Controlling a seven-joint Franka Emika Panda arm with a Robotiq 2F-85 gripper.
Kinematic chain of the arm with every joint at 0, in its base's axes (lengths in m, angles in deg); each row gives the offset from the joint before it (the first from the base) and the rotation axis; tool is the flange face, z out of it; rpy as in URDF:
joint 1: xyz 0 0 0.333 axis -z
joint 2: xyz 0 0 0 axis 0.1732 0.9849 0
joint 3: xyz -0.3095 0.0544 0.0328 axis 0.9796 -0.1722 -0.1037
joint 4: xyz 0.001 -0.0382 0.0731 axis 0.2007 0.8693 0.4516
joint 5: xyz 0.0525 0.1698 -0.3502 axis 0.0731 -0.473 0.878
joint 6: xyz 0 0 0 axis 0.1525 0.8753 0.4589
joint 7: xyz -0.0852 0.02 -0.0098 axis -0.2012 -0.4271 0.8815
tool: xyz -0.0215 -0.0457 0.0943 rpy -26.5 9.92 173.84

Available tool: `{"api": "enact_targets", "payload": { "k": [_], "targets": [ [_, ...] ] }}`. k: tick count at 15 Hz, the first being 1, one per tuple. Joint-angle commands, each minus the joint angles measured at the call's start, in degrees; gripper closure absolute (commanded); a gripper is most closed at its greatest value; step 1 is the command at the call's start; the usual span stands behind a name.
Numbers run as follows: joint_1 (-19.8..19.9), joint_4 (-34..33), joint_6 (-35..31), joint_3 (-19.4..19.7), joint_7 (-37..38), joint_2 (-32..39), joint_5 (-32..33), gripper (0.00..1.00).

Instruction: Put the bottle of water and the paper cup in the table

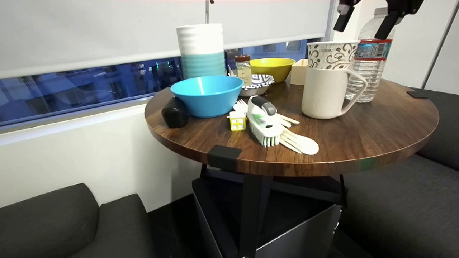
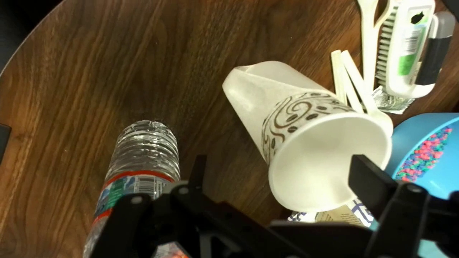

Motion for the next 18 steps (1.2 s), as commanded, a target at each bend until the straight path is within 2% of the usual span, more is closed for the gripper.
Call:
{"api": "enact_targets", "payload": {
  "k": [1,2,3,5,12,14,18],
  "targets": [
    [0.9,0.7,-2.6,-0.4,1.6,1.6,-2.4,0.06],
    [0.8,0.7,-3.1,-0.4,1.9,1.9,-2.6,0.14],
    [0.8,0.8,-3.6,-0.4,2.1,2.1,-2.8,0.28],
    [0.8,0.8,-4.3,-0.5,2.6,2.5,-3.0,0.44],
    [1.0,0.9,-5.5,-0.4,3.5,3.0,-3.1,0.93],
    [1.2,0.8,-5.7,-0.3,3.9,2.7,-3.1,1.00],
    [1.3,0.6,-6.5,0.1,4.3,2.2,-3.2,0.99]
  ]
}}
